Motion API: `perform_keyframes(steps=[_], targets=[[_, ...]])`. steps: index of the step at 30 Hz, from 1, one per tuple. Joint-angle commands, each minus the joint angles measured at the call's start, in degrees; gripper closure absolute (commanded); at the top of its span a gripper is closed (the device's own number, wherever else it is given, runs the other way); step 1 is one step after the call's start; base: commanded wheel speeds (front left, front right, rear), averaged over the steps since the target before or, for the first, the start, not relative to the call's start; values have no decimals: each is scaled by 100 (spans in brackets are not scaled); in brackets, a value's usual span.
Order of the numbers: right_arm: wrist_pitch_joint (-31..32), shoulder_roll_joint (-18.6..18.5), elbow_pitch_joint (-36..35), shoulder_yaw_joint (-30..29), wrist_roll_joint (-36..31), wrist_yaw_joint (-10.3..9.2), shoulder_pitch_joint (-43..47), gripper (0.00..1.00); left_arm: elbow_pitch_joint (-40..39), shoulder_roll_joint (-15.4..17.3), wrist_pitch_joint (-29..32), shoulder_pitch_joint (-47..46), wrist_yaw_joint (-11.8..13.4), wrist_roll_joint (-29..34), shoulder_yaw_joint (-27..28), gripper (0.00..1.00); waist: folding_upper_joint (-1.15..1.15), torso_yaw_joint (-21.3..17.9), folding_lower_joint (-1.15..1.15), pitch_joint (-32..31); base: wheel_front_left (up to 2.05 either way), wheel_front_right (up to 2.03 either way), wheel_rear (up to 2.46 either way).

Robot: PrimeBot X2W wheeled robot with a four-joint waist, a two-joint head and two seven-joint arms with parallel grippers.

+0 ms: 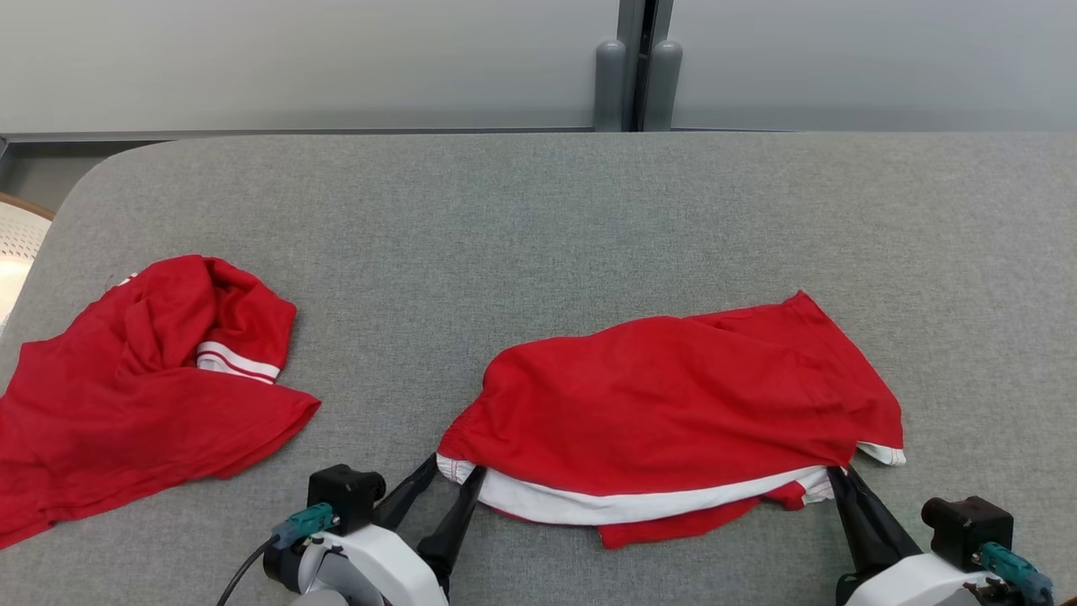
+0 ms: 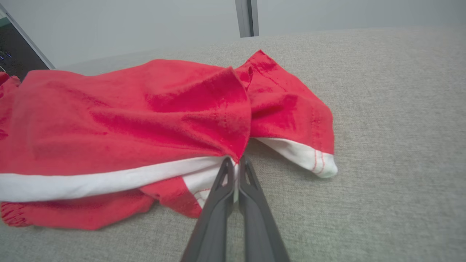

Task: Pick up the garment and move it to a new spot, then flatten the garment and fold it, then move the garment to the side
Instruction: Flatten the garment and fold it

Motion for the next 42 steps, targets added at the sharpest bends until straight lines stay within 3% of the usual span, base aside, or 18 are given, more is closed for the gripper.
perform_keyframes(steps=[1, 2, 13, 22, 31, 34, 42], targets=[[-27, -18, 14, 5, -23, -2, -82, 100, 29, 52, -1, -104, -8, -90, -70, 95, 0, -1, 0, -9, 0, 0, 0], [-28, -11, 16, 6, -29, -2, -83, 100, 32, 60, -1, -114, -8, -123, -102, 100, 0, 2, 0, -20, 0, 0, 0], [-208, -5, -53, -25, -60, -2, -140, 100, -290, 285, -1, 13, -8, -38, -1, 100, 0, 135, 0, -230, 0, 0, 0], [-190, -301, -848, 17, -68, -2, -966, 100, -1279, 670, 4, -419, 2, 318, 423, 100, 0, 150, 0, -478, 0, 0, 0], [343, -788, -1549, 169, 139, -2, -2355, 100, -2480, 1038, 675, -1453, 359, 314, 828, 100, 0, 61, 0, -903, 0, 0, 0], [494, -849, -1761, 125, 130, -2, -2670, 100, -2831, 1081, 920, -1715, 592, 188, 1052, 100, 0, 22, 0, -1017, 0, 0, 0], [839, -824, -2295, -207, 12, -2, -2551, 100, -3716, 1066, 1376, -1568, 1144, -471, 1593, 100, 0, -75, 0, -1106, 0, 0, 0]])
